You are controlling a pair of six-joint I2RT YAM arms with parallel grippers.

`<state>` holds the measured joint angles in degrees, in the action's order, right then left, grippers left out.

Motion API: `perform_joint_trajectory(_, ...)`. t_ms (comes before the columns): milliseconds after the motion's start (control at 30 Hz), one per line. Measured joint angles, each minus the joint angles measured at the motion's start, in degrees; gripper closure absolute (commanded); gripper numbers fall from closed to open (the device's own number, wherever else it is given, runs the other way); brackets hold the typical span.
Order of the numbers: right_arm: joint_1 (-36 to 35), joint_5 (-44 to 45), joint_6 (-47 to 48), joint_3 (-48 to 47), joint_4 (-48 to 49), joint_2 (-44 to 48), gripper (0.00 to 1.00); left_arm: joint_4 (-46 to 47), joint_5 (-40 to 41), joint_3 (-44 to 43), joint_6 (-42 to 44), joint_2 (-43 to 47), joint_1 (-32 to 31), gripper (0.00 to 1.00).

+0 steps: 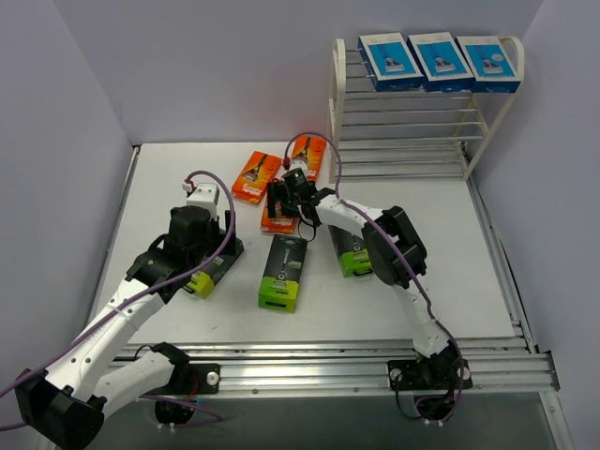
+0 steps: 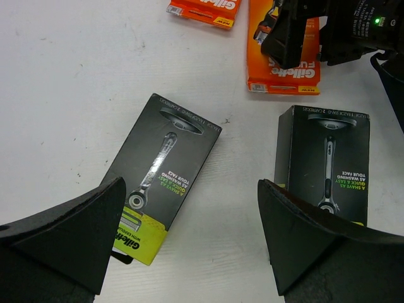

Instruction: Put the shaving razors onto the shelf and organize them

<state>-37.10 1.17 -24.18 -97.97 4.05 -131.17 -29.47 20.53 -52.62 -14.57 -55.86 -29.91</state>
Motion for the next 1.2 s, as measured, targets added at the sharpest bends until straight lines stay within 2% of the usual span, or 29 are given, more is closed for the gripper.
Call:
perform_joint_trajectory(333,0.0,-2.4,4.7,-0.8,0.1,-0.2,0.00,-0.1,0.2,0.0,0.0,-0.4,0.0,0.06)
perform_joint_trajectory(433,0.2,-1.4,6.5,1.4,-0.8,2.4,0.00,-0.6,1.0,-0.3,0.0,-0.4,0.0,0.06)
perform_joint_trajectory(833,-0.2,0.4,16.7,10.8,-1.1,17.9,0.11,-0.7,5.6,-0.6,-0.7,5.5,2.7,0.06)
perform_joint_trajectory(933,-0.9,-2.2,19.7,12.7,-0.5,19.1,0.17,-0.7,7.3,-0.6,-1.3,6.5,3.0,0.06)
perform_joint_trajectory(1200,-6.6,-4.2,27.2,13.6,-1.2,18.8,0.22,-0.1,10.7,-0.5,-1.8,11.1,3.6,0.06)
